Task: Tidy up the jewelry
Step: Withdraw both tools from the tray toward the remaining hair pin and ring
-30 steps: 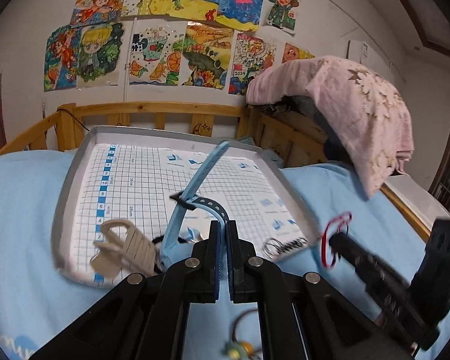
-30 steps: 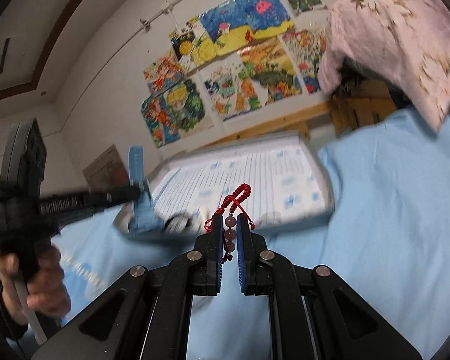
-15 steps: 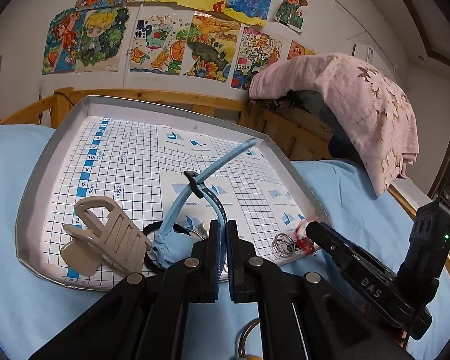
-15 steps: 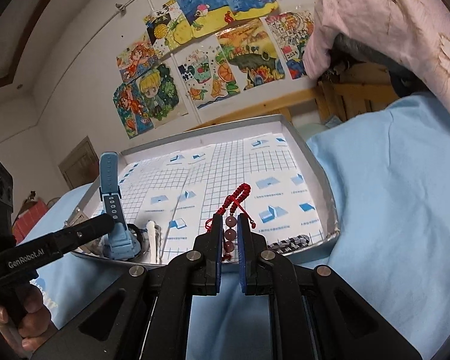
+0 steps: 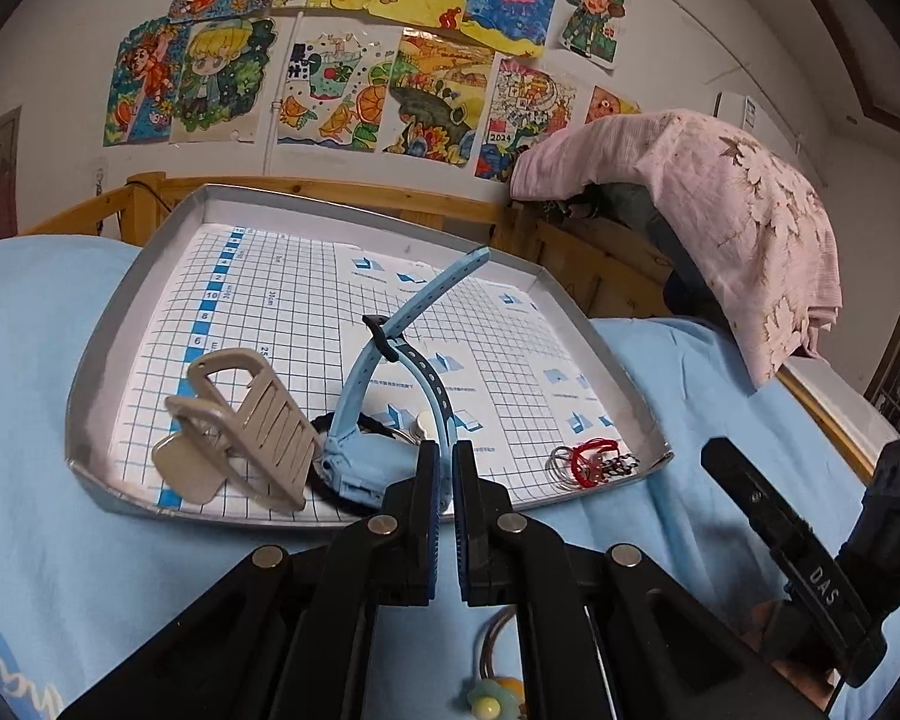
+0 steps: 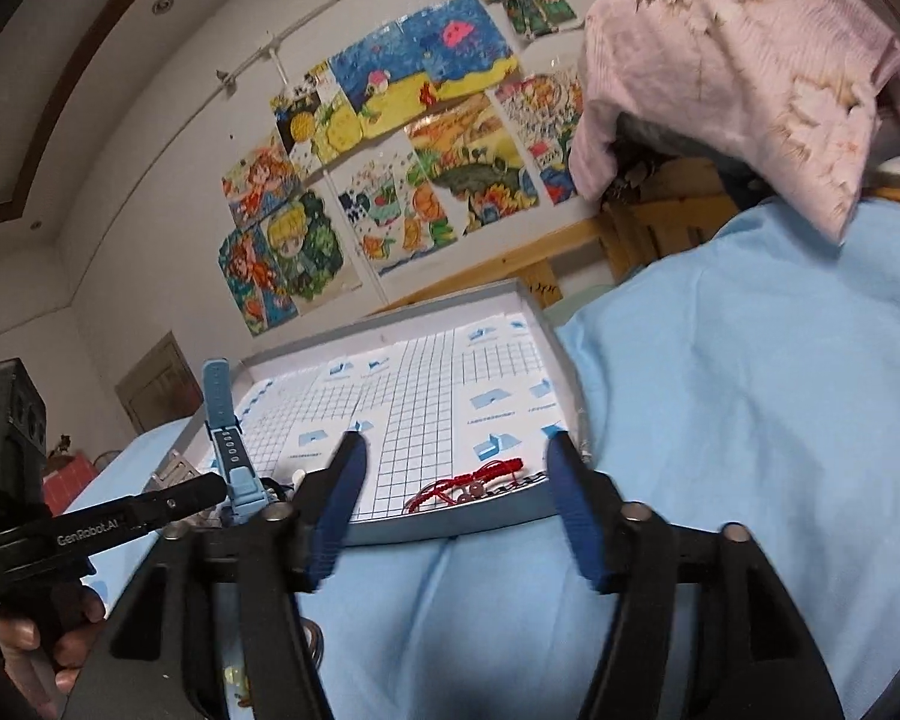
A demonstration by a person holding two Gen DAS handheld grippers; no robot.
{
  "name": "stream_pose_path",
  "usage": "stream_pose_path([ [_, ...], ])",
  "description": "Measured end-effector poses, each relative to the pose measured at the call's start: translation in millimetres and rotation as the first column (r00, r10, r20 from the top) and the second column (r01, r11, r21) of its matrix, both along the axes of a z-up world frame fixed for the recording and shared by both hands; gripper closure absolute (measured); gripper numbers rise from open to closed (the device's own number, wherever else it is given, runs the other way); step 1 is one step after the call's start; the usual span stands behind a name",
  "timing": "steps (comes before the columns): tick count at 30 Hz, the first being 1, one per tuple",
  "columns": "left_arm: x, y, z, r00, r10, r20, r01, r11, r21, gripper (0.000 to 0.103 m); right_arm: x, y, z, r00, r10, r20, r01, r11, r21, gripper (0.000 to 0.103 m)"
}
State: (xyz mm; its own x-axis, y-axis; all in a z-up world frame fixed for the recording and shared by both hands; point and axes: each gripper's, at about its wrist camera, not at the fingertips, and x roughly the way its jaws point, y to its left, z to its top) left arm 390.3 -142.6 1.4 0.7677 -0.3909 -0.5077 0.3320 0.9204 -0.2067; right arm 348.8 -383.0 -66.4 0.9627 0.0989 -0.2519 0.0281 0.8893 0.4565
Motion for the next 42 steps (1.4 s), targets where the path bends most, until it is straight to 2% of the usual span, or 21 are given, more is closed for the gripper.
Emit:
stream_pose_path([
  [5, -20, 5, 6, 1.0, 0.006, 0.015, -0.006, 1.0, -0.009, 0.096, -21, 3, 7, 1.0, -0.001, 0.014, 0.002, 0.999, -0.045, 0.035],
  [6, -25, 5, 6, 1.0, 0.008, 0.02, -0.008, 1.0, -0.004, 0.087, -26, 3, 8, 1.0, -0.003, 0.017, 0.004, 0.999, -0.053, 0.033],
  [7, -33, 6, 7, 0.999, 0.014, 0.03, -0.014, 1.0, 0.003, 0.072, -32, 4, 10, 1.0, -0.004, 0.02, 0.005, 0.998, -0.062, 0.032],
  [8, -39, 7, 8, 0.999, 0.021, 0.04, -0.021, 1.0, 0.006, 0.062, -36, 4, 12, 1.0, -0.003, 0.022, 0.005, 0.998, -0.067, 0.03],
  [9, -46, 8, 9, 0.998, 0.032, 0.054, -0.032, 0.999, 0.009, 0.035, -41, 5, 14, 1.0, -0.004, 0.023, 0.006, 0.997, -0.077, 0.027],
  [10, -56, 12, 10, 0.995, 0.053, 0.083, -0.054, 0.998, 0.01, 0.018, -48, 6, 16, 1.0, -0.004, 0.025, 0.006, 0.996, -0.088, 0.026],
  [12, -73, 17, 12, 0.988, 0.082, 0.127, -0.084, 0.996, 0.006, 0.017, -59, 10, 20, 1.0, -0.006, 0.03, 0.009, 0.994, -0.108, 0.022],
  [14, -85, 21, 12, 0.989, 0.086, 0.119, -0.087, 0.996, 0.012, 0.014, -70, 13, 25, 1.0, -0.005, 0.026, 0.008, 0.992, -0.128, 0.021],
  [16, -99, 25, 11, 0.986, 0.107, 0.129, -0.11, 0.994, 0.018, 0.002, -78, 15, 29, 1.0, 0.004, 0.017, -0.002, 0.99, -0.142, 0.018],
  [18, -116, 31, 11, 0.979, 0.13, 0.156, -0.134, 0.991, 0.019, 0.0, -92, 18, 33, 1.0, 0.009, 0.007, -0.008, 0.985, -0.17, 0.01],
  [23, -158, 46, 7, 0.972, 0.158, 0.176, -0.167, 0.985, 0.036, 0.0, -135, 29, 42, 1.0, 0.019, 0.014, -0.015, 0.968, -0.249, 0.002],
  [26, -182, 56, 4, 0.969, 0.168, 0.183, -0.179, 0.983, 0.042, 0.0, -169, 35, 44, 0.999, 0.013, 0.044, -0.001, 0.963, -0.269, 0.002],
  [32, -217, 61, 0, 0.966, 0.165, 0.2, -0.185, 0.979, 0.081, 0.0, -206, 42, 58, 0.999, 0.01, 0.042, 0.003, 0.958, -0.286, 0.002],
  [36, -231, 62, -5, 0.966, 0.163, 0.2, -0.189, 0.975, 0.117, 0.0, -223, 43, 57, 1.0, 0.014, 0.013, -0.01, 0.964, -0.266, 0.002],
  [42, -242, 65, -16, 0.97, 0.165, 0.179, -0.194, 0.967, 0.163, 0.0, -241, 48, 48, 0.999, 0.011, -0.05, -0.025, 0.958, -0.285, 0.002],
])
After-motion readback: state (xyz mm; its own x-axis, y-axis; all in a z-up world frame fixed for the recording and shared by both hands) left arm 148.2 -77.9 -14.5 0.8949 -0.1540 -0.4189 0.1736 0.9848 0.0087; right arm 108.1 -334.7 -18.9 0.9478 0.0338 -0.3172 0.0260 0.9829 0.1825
